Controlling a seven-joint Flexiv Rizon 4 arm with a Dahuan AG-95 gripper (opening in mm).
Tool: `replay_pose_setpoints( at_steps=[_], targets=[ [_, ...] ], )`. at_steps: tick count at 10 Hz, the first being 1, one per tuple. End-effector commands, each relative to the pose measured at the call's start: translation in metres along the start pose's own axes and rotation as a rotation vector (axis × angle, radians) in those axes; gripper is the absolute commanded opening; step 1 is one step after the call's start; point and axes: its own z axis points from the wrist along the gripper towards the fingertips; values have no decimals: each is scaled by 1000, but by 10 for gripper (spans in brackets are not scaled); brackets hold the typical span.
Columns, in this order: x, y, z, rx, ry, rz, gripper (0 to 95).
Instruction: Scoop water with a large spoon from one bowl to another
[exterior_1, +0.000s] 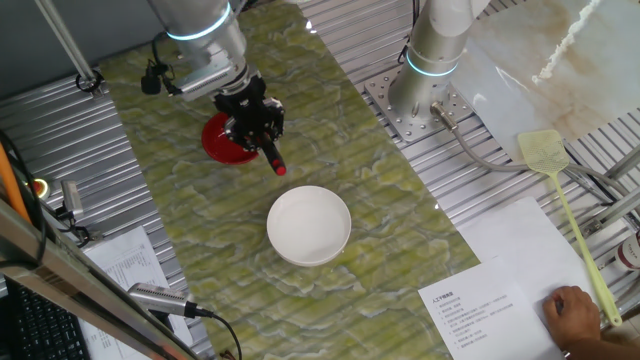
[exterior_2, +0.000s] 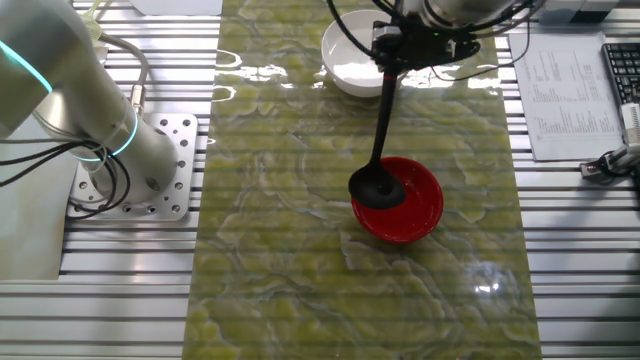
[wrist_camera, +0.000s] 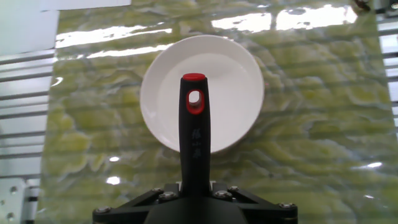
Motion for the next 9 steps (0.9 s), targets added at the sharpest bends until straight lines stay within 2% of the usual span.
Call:
replay_pose_setpoints(
  at_steps=[1,3,6,9],
  targets=[
    [3,-2,4,36,-3,6,0],
    [3,-3,5,58,-4,17,0],
    [3,-5,6,122,-8,33,0],
    [-1,-15,8,141,-10,17,0]
  ],
)
